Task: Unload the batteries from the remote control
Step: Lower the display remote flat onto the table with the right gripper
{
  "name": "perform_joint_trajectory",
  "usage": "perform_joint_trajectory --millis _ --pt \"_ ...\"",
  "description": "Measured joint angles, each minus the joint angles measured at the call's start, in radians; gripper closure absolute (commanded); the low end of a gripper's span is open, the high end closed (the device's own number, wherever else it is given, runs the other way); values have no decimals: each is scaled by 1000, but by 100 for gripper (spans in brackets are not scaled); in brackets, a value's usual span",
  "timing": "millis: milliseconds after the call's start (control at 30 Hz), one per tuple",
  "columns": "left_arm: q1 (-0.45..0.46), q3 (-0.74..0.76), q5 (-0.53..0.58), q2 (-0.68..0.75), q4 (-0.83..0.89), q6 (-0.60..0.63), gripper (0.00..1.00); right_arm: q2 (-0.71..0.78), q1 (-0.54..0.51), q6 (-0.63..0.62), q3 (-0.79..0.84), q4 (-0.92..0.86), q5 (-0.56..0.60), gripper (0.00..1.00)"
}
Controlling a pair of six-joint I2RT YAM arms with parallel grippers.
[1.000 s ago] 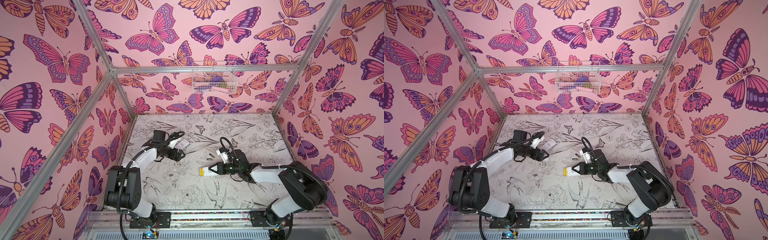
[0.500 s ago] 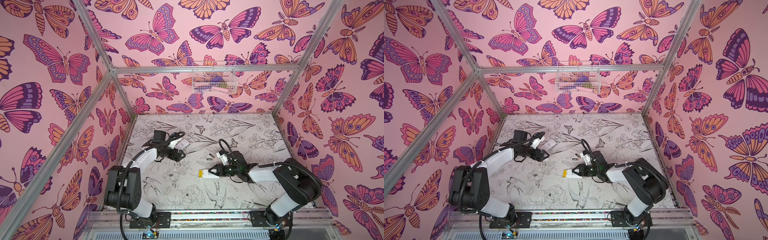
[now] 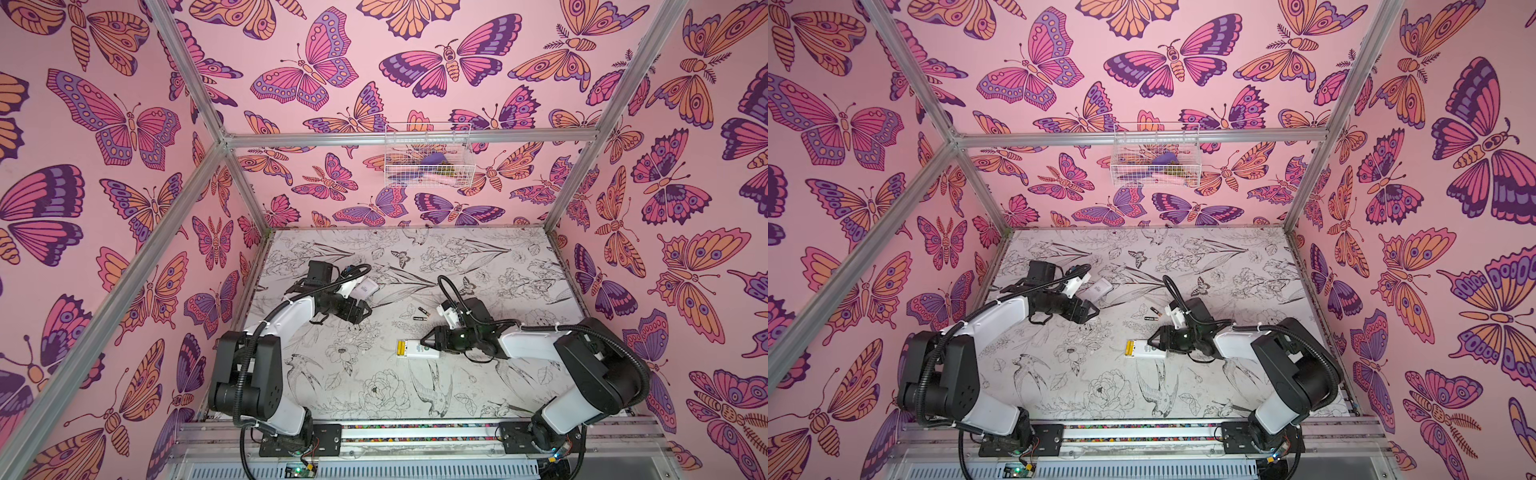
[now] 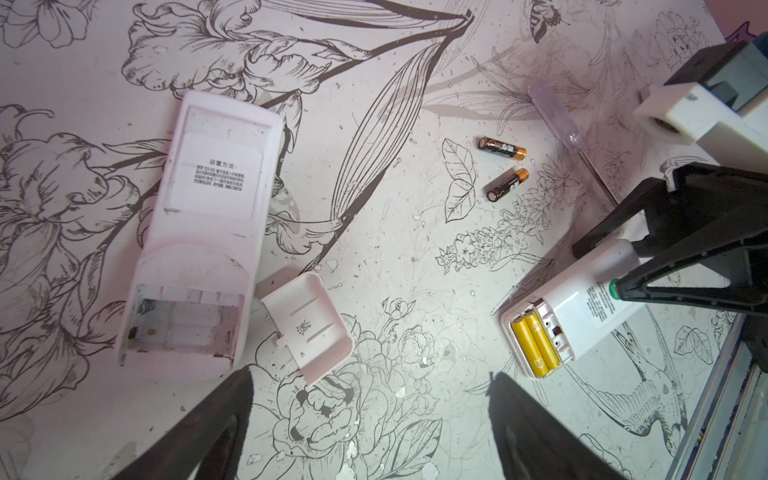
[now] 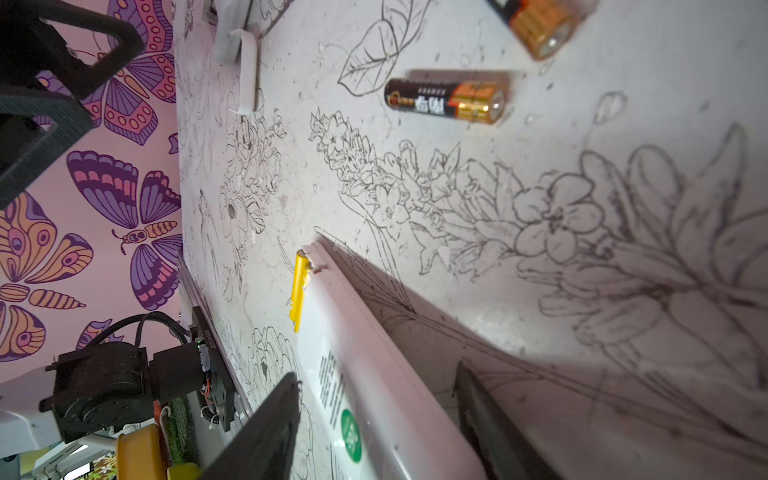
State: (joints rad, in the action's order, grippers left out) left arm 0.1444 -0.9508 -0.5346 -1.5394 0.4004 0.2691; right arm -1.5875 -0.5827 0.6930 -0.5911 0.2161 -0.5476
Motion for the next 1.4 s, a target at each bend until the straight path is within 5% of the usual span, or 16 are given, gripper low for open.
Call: perform_joint_trajectory --millis 267,400,667,1400 --pt "0 0 4 0 0 0 8 135 0 -60 -5 -241 106 36" --pt "0 0 3 0 1 -9 8 224 -5 -74 -5 -328 142 44" --pt "0 0 4 -1 1 -16 8 306 -121 -79 29 -363 124 99" --pt "0 -8 4 -16 5 -16 8 115 -193 -72 23 -280 195 100"
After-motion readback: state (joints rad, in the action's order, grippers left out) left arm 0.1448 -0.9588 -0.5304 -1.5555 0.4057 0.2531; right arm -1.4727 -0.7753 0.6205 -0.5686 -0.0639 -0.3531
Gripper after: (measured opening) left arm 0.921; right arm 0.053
